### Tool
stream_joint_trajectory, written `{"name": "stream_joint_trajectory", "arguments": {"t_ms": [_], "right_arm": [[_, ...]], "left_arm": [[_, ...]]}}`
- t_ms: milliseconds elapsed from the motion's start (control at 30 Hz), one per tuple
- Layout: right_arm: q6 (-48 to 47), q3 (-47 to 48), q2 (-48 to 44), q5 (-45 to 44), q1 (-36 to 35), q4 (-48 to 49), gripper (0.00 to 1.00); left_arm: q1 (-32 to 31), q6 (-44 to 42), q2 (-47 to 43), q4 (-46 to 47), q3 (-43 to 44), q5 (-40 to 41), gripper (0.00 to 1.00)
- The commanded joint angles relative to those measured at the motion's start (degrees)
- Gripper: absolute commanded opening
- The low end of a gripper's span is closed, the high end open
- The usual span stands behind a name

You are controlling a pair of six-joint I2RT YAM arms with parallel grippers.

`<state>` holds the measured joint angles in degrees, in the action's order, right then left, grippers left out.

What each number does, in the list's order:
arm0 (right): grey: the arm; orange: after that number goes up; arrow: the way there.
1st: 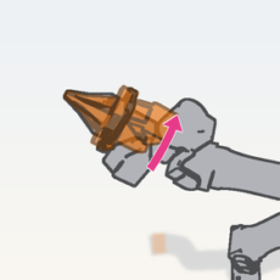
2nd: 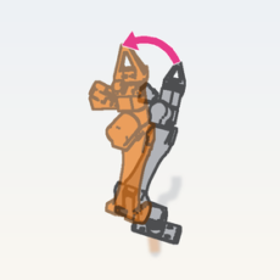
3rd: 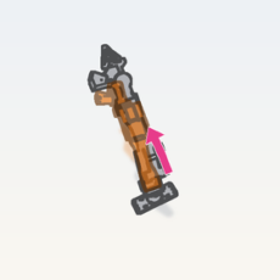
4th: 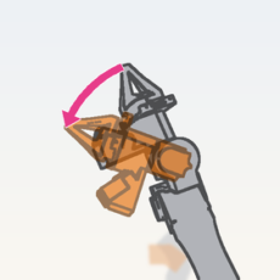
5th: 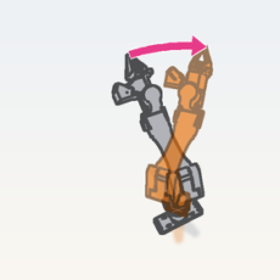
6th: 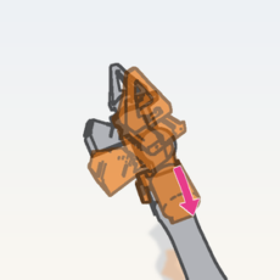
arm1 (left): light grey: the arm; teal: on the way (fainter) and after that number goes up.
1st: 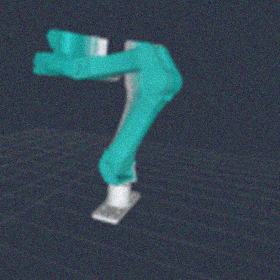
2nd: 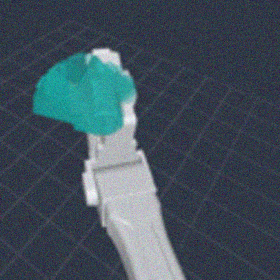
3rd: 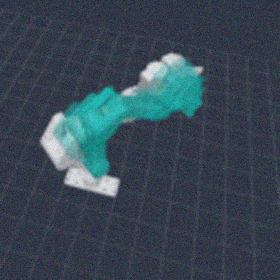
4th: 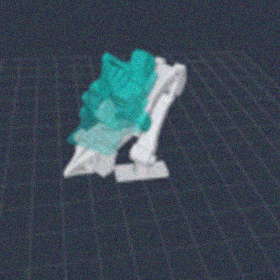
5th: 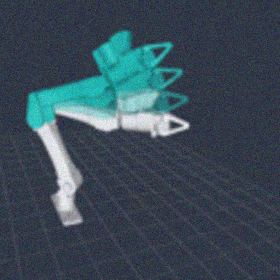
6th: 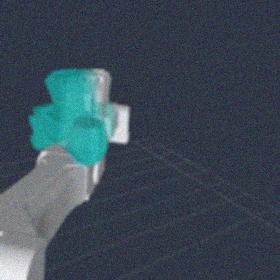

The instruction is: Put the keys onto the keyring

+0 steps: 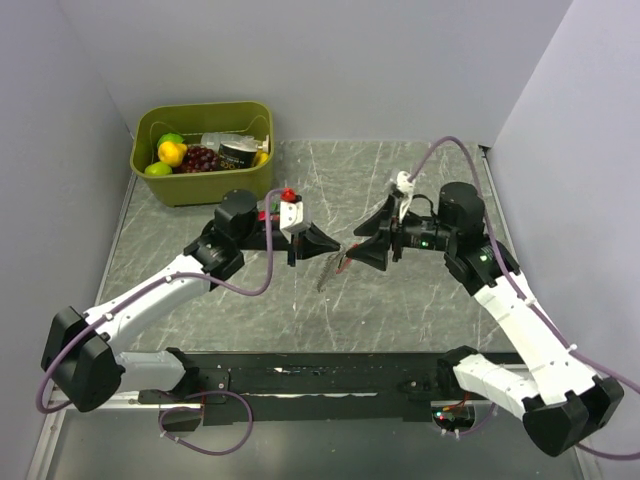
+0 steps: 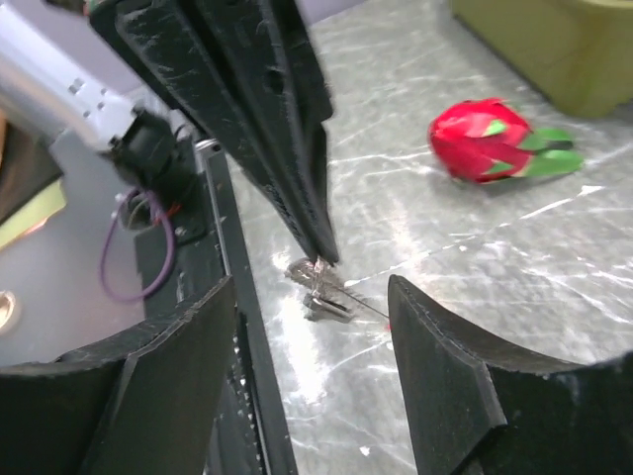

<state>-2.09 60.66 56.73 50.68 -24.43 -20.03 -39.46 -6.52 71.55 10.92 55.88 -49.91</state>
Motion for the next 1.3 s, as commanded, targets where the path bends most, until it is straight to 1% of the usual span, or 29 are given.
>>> {"name": "stream_joint_trajectory", "arguments": {"t_ms": [0, 33, 100, 200, 233, 333, 400, 533, 833, 1000, 1067, 1267], "right_arm": [[6.47, -2.21, -3.03, 3.81, 3.84, 10.08, 0.7], [7.26, -3.0, -3.2, 5.91, 4.29, 10.88, 0.7], [9.38, -3.79, -3.99, 7.59, 5.35, 14.03, 0.7], [10.96, -4.68, -4.7, 9.88, 5.7, 15.9, 0.7], [11.05, -4.85, -4.79, 10.23, 5.88, 16.6, 0.7], [11.75, -4.77, -4.7, 12.25, 5.79, 18.0, 0.68], [11.93, -4.77, -4.79, 13.48, 5.79, 18.45, 0.68], [12.02, -4.59, -4.7, 14.54, 5.79, 18.89, 0.68], [12.11, -5.73, -3.74, 13.66, 5.09, 19.77, 0.67], [12.11, -4.94, -2.85, 13.93, 4.74, 21.18, 0.63], [11.5, -4.42, -2.24, 13.31, 3.86, 20.56, 0.61], [10.17, -3.27, -0.92, 10.85, 0.88, 20.3, 0.62]], "left_arm": [[-0.26, 8.7, -3.52, 17.96, -3.57, 1.74, 0.01], [-0.26, 9.68, -3.78, 19.91, -4.37, 2.09, 0.01], [-0.26, 12.23, -4.57, 25.96, -6.73, 3.58, 0.01], [-0.18, 16.27, -5.54, 32.66, -10.24, 5.69, 0.01], [-0.26, 17.32, -5.72, 37.2, -11.13, 7.09, 0.01], [-0.18, 21.19, -5.98, 44.25, -13.69, 8.69, 0.01], [-0.18, 23.04, -5.63, 46.47, -14.56, 9.04, 0.01], [-0.18, 24.45, -4.93, 48.58, -14.57, 8.52, 0.01], [-0.18, 23.93, -4.49, 46.3, -13.25, 6.84, 0.01], [-0.26, 24.01, -4.31, 45.6, -12.99, 6.49, 0.01], [-0.26, 24.1, -4.22, 45.6, -12.9, 6.23, 0.01], [-0.18, 23.93, -3.87, 44.72, -12.37, 5.53, 0.01]]}}
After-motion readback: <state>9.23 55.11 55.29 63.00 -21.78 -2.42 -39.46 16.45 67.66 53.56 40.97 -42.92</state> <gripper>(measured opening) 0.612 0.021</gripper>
